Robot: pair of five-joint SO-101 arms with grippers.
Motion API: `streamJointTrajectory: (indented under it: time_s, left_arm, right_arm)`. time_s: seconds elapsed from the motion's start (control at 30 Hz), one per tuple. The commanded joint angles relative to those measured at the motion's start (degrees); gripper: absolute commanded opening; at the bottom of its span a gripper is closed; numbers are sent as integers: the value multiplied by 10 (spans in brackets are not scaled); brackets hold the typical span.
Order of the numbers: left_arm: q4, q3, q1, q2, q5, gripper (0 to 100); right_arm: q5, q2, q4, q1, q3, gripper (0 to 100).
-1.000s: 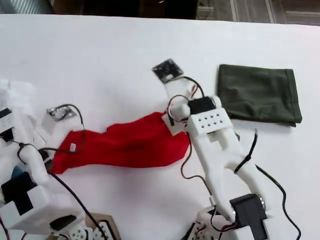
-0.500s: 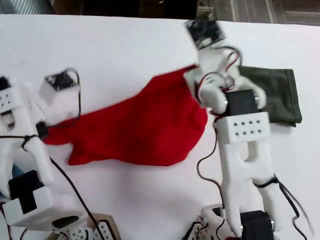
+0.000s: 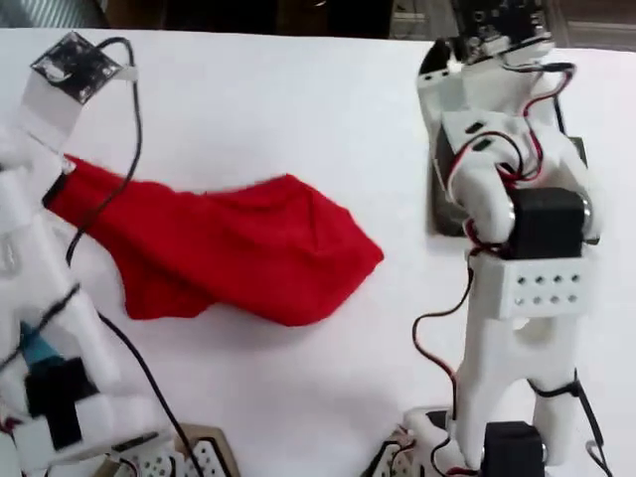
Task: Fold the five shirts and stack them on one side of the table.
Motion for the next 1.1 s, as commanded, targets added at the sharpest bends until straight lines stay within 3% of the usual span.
streamJointTrajectory:
  time_s: [0.0, 0.1, 0.23, 0.4, 0.5, 0.7, 0.83, 1.07]
  left_arm:
    - [9, 15, 13, -87, 4, 25]
    - [9, 97, 8, -113, 3, 25]
    - [4, 255, -32, -115, -6, 25]
    - [2, 442, -84, -118, -89, 25]
    - [1, 514, -120, -118, -129, 25]
    - [0, 561, -193, -115, -204, 25]
    - [-18, 560, -211, -115, -213, 25]
    - [-62, 560, -212, -114, -213, 25]
  right_arm:
    - [4, -20, 33, -28, -8, 20]
    - [-17, 12, 55, -65, 54, 23]
    - [-114, 116, 30, -92, 73, 47]
    - [-156, 323, 58, -138, -24, 197]
    - [-158, 437, 80, -171, -128, 194]
    - [-158, 638, 87, -245, -305, 178]
    - [-154, 757, 95, -262, -364, 177]
    - [-153, 824, 288, -231, -455, 177]
